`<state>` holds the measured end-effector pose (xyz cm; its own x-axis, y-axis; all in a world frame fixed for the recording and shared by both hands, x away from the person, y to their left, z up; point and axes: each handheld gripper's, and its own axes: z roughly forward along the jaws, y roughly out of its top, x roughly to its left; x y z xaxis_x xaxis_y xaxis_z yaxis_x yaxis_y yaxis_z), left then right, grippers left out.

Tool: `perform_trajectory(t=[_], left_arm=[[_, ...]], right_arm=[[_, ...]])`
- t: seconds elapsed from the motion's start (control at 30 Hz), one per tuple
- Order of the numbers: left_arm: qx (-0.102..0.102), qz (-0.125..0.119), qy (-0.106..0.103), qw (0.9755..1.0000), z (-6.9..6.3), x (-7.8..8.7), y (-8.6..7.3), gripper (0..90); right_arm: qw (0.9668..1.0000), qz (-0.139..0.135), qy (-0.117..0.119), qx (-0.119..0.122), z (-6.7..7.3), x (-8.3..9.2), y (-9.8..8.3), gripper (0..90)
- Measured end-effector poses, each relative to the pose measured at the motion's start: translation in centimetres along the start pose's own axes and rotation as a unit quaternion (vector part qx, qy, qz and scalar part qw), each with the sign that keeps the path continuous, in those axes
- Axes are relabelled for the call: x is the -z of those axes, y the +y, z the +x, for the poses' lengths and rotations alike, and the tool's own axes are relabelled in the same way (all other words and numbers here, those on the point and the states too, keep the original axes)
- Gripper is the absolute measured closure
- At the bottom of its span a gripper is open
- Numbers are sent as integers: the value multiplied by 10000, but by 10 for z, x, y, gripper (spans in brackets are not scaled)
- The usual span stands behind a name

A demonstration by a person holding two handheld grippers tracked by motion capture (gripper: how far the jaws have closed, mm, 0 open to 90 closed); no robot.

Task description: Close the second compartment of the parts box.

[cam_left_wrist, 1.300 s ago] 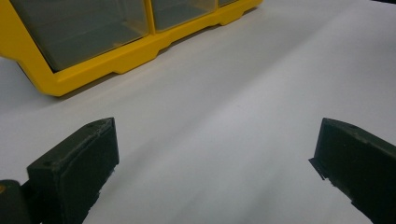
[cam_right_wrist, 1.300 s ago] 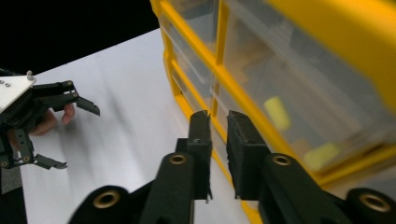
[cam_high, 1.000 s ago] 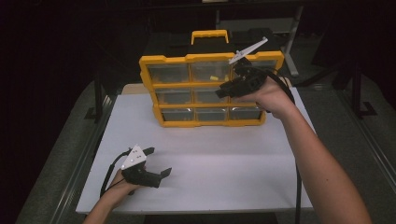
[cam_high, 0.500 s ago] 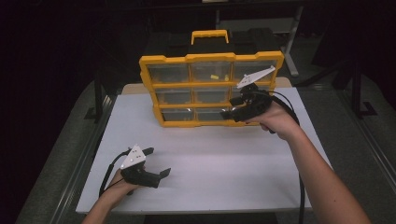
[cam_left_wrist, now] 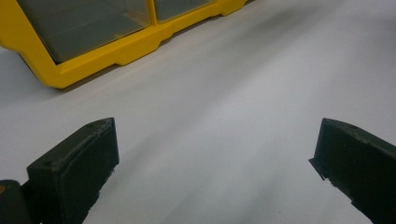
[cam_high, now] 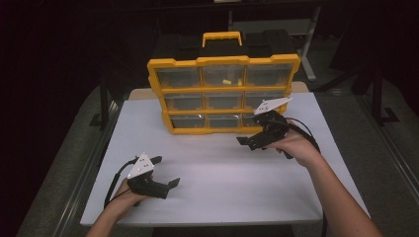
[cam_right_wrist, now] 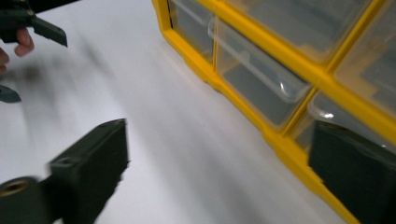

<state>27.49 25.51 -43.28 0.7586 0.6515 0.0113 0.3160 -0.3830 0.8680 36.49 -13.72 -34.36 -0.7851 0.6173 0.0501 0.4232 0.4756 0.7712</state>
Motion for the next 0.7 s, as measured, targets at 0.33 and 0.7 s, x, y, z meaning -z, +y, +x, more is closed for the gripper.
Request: perform_trajectory(t=[0.33, 0.7], left_arm=[[1, 45, -22, 10000, 0, 0, 0, 3], [0, 58, -26, 10000, 0, 0, 0, 3]], right_arm=[[9995, -146, -110, -248, 2, -5, -36, 0], [9993, -177, -114, -317, 9, -9, -69, 0]])
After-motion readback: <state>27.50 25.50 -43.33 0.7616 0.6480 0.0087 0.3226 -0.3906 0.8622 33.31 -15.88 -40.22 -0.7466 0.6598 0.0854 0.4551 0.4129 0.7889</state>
